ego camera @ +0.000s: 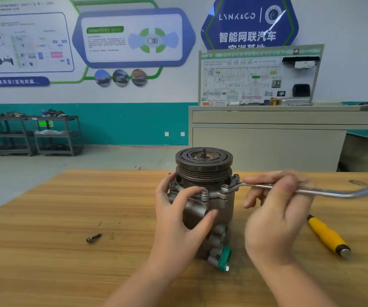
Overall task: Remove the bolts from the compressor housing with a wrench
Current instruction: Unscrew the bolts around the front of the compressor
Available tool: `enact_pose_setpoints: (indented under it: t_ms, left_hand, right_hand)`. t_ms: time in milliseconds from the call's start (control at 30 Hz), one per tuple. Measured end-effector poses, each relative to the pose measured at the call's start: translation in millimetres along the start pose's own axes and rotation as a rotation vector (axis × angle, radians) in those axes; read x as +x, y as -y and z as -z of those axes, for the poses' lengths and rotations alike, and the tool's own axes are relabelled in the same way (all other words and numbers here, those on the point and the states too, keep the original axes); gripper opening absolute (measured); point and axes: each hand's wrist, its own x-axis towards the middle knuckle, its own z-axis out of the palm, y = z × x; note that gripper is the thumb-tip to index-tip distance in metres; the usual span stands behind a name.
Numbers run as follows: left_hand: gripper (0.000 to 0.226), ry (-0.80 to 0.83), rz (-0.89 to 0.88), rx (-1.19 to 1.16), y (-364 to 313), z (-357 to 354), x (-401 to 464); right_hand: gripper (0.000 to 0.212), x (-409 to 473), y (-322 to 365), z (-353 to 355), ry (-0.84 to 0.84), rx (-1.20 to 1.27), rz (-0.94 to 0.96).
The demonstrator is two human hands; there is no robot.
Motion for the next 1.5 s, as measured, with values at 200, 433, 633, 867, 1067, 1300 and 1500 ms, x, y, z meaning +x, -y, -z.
enact_pose_setpoints:
  t_ms: [200,433,633,867,1067,1300,1500]
  left_hand:
    - [0.043,-0.001,0.000,-0.002,1,-1,0]
    - [0.043,0.005,-0.007,0.010,-4,2,1]
    - [0.042,0.021,0.003,0.028,-4,5,2]
    - [0.046,0.003,-0.018,0.036,-4,5,2]
    - [0.043,0.002,-0.005,0.022,-4,5,2]
    - [0.041,0.018,0.018,0.006,-7,6,3]
    - [0.042,0.015,0.017,0.002,-8,5,3]
  right_hand:
    - [0.023,45,-28,17,-0.109,0.478,-1.097]
    - [0.023,40,-13,24,-0.053,0.343,-0.612]
    - [0.013,15,-2,15,0.166,-0.048,-0.103]
    - [0.017,-7,-8,14,0.426,-0.097,0.341]
    - [0.019,2,-7,6,-0.051,0.150,-0.114]
    - [0.028,34,-25,23,-0.157,0.588,-0.931]
    - [0.022,23,-11,14,-0.099,0.303,-0.533]
